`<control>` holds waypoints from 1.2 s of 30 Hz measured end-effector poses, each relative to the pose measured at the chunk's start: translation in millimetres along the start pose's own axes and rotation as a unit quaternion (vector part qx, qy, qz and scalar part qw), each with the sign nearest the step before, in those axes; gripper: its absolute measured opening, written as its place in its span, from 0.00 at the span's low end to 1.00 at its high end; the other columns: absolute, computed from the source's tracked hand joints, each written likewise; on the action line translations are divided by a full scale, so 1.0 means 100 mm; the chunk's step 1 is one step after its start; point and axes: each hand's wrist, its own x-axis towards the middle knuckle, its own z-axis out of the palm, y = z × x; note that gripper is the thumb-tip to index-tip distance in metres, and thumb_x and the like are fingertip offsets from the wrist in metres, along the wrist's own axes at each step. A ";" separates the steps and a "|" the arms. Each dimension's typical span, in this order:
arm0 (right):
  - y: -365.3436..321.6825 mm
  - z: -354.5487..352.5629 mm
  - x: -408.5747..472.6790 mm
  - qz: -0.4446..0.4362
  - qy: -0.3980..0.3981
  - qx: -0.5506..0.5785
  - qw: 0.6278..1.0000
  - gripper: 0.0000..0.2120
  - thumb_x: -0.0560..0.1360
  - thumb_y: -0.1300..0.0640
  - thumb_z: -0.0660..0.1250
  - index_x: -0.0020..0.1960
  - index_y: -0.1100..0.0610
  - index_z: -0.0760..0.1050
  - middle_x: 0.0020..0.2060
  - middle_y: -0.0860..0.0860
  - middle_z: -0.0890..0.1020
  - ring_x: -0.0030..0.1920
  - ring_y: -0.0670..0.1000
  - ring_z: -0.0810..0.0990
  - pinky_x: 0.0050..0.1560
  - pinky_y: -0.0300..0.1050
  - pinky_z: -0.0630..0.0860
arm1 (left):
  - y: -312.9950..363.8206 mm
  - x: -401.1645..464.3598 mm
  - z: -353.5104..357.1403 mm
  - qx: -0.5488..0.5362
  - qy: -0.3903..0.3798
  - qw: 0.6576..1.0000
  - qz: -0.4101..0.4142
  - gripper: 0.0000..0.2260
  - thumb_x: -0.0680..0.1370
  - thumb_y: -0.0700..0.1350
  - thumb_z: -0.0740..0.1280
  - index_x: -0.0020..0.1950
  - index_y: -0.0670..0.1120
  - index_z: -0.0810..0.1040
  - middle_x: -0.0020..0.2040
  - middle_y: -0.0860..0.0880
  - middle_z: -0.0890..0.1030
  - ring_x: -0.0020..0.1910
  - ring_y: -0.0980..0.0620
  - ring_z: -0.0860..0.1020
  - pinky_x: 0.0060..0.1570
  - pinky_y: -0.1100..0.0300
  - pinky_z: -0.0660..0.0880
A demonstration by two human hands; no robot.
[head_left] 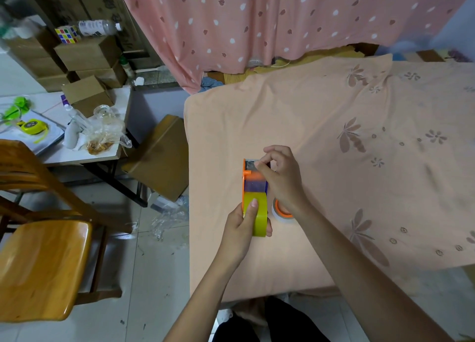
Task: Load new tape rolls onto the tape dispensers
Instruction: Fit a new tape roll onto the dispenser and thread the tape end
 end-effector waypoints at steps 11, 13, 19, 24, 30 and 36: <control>-0.17 -0.17 0.41 -0.028 -0.238 0.040 0.970 0.05 0.74 0.60 0.72 0.39 0.56 0.80 0.45 0.48 0.83 0.49 0.48 0.81 0.52 0.41 0.75 | 0.06 0.01 -0.17 -0.033 -0.049 0.998 -0.013 0.21 0.82 0.54 0.54 0.45 0.38 0.75 0.33 0.41 0.79 0.35 0.49 0.78 0.41 0.61 0.76; -0.20 -0.17 0.45 -0.016 -0.261 0.058 0.963 0.06 0.74 0.61 0.72 0.39 0.56 0.79 0.44 0.48 0.82 0.48 0.48 0.81 0.49 0.42 0.77 | 0.08 0.01 -0.18 -0.035 -0.048 0.998 -0.016 0.21 0.82 0.53 0.54 0.44 0.39 0.75 0.32 0.42 0.80 0.34 0.49 0.78 0.42 0.62 0.76; -0.18 -0.13 0.52 0.001 -0.241 0.063 0.968 0.09 0.74 0.61 0.71 0.37 0.52 0.78 0.41 0.49 0.82 0.46 0.51 0.80 0.48 0.50 0.78 | 0.12 0.02 -0.19 -0.034 -0.048 0.998 -0.031 0.17 0.83 0.48 0.53 0.46 0.39 0.75 0.30 0.44 0.81 0.34 0.52 0.80 0.42 0.65 0.77; -0.19 -0.16 0.62 0.017 -0.172 0.079 0.982 0.09 0.74 0.60 0.71 0.36 0.54 0.78 0.42 0.51 0.82 0.44 0.50 0.80 0.49 0.47 0.77 | 0.09 0.00 -0.20 -0.049 -0.056 0.996 -0.047 0.19 0.81 0.53 0.55 0.52 0.39 0.76 0.31 0.43 0.82 0.38 0.52 0.82 0.46 0.63 0.78; -0.26 -0.27 0.83 0.006 -0.139 0.052 0.989 0.07 0.74 0.61 0.71 0.38 0.57 0.78 0.41 0.50 0.82 0.41 0.46 0.79 0.47 0.40 0.75 | 0.08 -0.07 -0.21 -0.073 -0.052 0.995 -0.031 0.25 0.78 0.59 0.54 0.44 0.37 0.77 0.30 0.40 0.81 0.36 0.49 0.81 0.46 0.61 0.79; -0.27 -0.37 1.11 0.019 -0.047 0.020 0.999 0.06 0.71 0.57 0.72 0.36 0.56 0.78 0.42 0.54 0.85 0.34 0.45 0.76 0.42 0.44 0.73 | 0.10 -0.15 -0.23 -0.071 -0.027 0.997 -0.027 0.29 0.78 0.61 0.52 0.34 0.42 0.79 0.26 0.42 0.80 0.30 0.49 0.80 0.40 0.62 0.78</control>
